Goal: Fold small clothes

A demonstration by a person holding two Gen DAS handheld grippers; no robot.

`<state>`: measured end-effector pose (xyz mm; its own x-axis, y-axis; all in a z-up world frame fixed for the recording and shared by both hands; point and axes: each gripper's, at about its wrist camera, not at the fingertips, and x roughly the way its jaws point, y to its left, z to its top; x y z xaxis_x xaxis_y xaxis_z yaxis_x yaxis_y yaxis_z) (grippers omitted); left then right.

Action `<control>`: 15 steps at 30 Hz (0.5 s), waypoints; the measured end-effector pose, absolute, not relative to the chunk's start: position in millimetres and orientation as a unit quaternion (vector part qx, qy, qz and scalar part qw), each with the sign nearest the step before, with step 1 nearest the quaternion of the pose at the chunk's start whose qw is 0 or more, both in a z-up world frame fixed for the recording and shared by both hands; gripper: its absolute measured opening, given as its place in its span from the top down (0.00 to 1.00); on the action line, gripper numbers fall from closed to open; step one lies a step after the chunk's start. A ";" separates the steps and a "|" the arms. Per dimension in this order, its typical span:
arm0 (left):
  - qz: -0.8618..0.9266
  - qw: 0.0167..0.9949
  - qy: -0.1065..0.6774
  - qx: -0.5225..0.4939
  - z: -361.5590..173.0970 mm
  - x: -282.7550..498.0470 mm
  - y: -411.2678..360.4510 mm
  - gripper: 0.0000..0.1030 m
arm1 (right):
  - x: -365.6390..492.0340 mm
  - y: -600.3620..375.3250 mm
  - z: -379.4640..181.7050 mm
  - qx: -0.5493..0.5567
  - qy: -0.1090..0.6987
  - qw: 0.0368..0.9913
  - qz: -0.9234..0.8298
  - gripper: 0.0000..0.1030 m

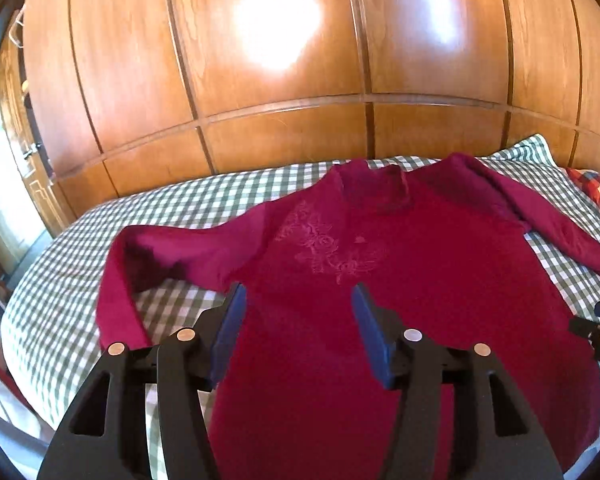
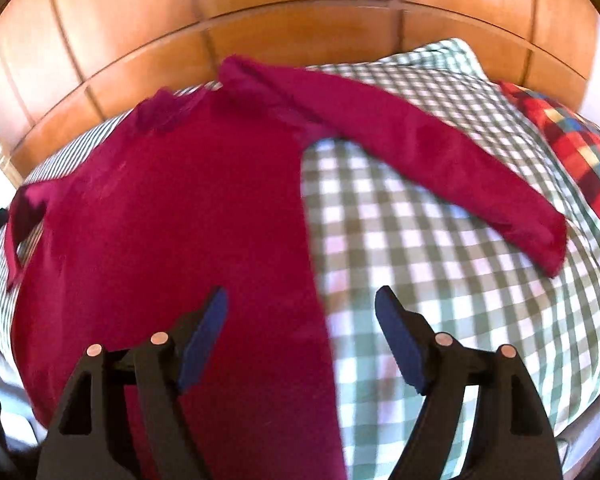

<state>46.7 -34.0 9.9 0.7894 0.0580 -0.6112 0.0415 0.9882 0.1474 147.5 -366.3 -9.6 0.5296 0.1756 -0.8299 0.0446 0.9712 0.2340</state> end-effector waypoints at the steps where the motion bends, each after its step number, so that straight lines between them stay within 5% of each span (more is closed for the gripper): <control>1: 0.003 0.942 0.326 0.078 10.2 49.7 -36.7 0.47 | 148.5 -371.4 -8.2 0.119 0.481 0.868 0.030 0.26; 15: -0.157 0.915 0.341 0.144 0.3 58.9 -147.7 0.47 | 144.2 -454.5 -12.6 0.170 0.460 0.867 -0.088 0.22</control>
<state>58.9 -147.7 0.3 0.7175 -0.1897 -0.6702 0.3865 0.9089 0.1565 144.2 -454.5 -12.6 0.5617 0.0042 -0.8273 0.3081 0.9270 0.2139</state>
